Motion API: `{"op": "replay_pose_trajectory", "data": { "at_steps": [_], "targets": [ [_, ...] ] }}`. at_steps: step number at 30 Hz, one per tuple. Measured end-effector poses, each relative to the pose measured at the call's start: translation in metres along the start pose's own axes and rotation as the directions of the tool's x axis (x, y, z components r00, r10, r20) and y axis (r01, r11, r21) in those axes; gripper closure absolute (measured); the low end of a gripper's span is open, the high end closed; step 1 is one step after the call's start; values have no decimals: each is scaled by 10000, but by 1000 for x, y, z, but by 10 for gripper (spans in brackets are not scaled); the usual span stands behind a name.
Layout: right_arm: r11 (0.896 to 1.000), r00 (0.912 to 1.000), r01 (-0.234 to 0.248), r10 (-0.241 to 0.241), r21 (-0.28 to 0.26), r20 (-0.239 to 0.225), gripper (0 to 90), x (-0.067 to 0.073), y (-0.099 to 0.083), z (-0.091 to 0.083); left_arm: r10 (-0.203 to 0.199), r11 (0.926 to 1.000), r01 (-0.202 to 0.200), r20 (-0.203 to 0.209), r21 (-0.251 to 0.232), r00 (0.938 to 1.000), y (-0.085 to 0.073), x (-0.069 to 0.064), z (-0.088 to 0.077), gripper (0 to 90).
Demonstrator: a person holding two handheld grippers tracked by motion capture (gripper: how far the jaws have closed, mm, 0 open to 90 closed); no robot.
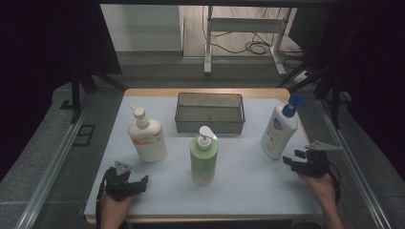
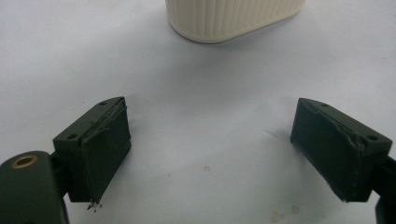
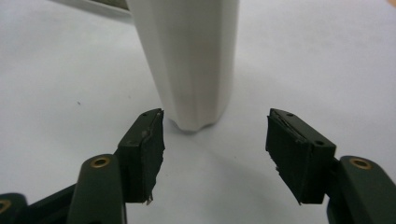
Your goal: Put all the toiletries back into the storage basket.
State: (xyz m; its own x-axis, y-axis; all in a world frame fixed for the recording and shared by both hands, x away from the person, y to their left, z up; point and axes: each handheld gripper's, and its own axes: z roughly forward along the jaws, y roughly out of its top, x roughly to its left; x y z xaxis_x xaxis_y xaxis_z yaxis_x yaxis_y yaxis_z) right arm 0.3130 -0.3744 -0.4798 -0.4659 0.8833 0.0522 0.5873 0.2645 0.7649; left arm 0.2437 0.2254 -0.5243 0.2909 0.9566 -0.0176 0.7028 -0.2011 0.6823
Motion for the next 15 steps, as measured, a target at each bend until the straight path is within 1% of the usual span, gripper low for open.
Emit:
{"op": "replay_pose_trajectory", "data": {
  "at_steps": [6,7,8,10,15],
  "targets": [
    [9996,9998,192,-193,-226,-43,293,6,11,-6,-5,10000,5,0,-8,10000,0,0,0,118],
    [9993,9997,191,-195,-309,-115,272,7,15,-7,-5,10000,5,1,-9,10000,0,0,0,118],
    [9993,9997,191,-195,-309,-115,272,7,15,-7,-6,10000,6,0,-10,10000,0,0,0,118],
    [9987,9997,213,-220,-455,-132,258,9,20,-8,-6,10000,6,-1,-11,10000,0,0,0,118],
    [9978,9996,250,-255,-610,-82,240,10,30,-9,-7,10000,7,-2,-14,10000,0,0,0,118]
  ]
}}
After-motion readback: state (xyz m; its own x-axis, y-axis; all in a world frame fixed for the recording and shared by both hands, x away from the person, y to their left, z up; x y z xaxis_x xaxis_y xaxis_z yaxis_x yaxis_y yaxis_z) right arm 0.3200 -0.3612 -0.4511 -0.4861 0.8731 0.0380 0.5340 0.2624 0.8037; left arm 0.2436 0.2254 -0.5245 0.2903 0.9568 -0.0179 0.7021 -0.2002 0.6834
